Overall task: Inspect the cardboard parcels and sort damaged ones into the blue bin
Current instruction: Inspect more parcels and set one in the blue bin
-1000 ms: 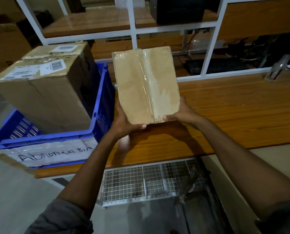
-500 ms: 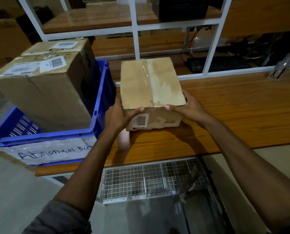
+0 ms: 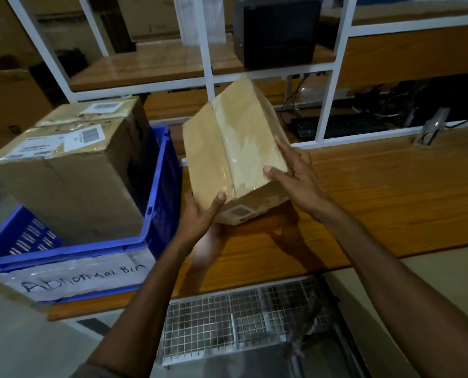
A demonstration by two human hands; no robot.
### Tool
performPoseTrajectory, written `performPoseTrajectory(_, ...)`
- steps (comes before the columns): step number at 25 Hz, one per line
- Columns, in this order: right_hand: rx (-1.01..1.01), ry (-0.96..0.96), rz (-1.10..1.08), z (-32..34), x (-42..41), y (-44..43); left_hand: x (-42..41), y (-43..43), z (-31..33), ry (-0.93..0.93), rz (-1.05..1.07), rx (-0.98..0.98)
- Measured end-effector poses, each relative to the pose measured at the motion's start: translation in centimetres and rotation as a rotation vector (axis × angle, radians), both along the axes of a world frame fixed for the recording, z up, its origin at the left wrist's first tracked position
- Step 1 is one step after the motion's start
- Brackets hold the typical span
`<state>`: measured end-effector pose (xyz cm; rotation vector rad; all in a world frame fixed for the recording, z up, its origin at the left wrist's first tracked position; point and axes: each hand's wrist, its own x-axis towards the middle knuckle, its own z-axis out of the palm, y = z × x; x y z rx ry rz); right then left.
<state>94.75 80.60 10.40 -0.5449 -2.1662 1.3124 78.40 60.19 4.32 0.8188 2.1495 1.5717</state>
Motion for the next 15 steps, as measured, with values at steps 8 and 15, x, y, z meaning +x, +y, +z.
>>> performPoseTrajectory(8, 0.429, -0.142, -0.16, -2.7, 1.0, -3.4, -0.7, -0.4, -1.8, -0.057, -0.156, -0.082)
performPoseTrajectory(15, 0.713, -0.136, -0.138, -3.4, -0.2, -11.0, -0.2, 2.3, 8.8, 0.032, -0.07, 0.2)
